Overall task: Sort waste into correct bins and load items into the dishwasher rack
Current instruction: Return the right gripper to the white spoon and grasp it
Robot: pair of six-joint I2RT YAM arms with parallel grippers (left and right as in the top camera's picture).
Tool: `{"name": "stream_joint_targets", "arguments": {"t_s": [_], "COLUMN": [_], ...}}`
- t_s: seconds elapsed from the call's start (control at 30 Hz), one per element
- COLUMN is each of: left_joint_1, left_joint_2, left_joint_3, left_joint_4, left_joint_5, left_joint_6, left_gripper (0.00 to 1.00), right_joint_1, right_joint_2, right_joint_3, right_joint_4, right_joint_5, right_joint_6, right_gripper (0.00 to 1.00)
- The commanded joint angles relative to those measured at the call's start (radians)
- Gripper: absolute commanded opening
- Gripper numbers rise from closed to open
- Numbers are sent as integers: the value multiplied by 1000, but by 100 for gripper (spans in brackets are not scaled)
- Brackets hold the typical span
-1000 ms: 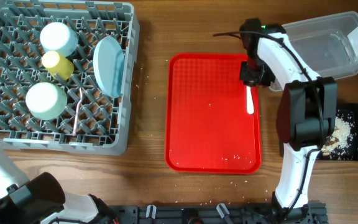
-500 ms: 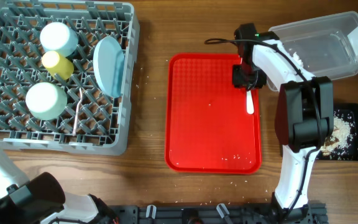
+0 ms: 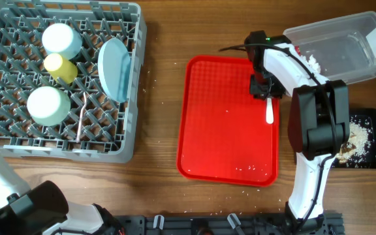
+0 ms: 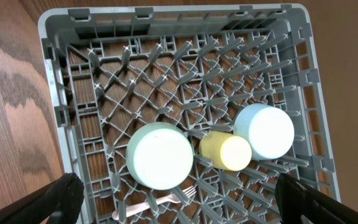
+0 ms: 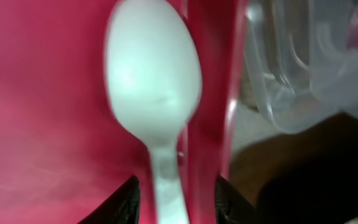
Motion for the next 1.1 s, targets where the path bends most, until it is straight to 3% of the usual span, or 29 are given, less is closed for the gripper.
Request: {"name": "stream_joint_targets", "arguments": {"t_s": [0.0, 0.23, 0.3, 0.53, 0.83, 1.07], "left_joint_1": [3, 3, 3, 3, 3, 3], "left_joint_2": [-2, -2, -2, -2, -2, -2], "left_joint_3": [1, 2, 2, 1, 1, 2], "left_joint_4": [0, -1, -1, -1, -1, 0], "left_joint_5": [5, 5, 5, 5, 5, 5], "left_joint_6": [-17, -17, -17, -17, -17, -18], "left_gripper": [100, 100, 100, 100, 100, 100], "right_joint_1": [-9, -10, -21, -55, -55, -55], "right_joint_2": [29, 29, 29, 29, 29, 29], "right_joint_3": [-15, -15, -16, -16, -16, -15], "right_joint_4": [-16, -33, -23, 6, 17, -7], "right_joint_5": [64, 69, 68, 29, -41, 7], "right_joint_6": [46, 78, 77, 53, 7, 9], "right_gripper": [42, 44, 49, 48, 17, 11]}}
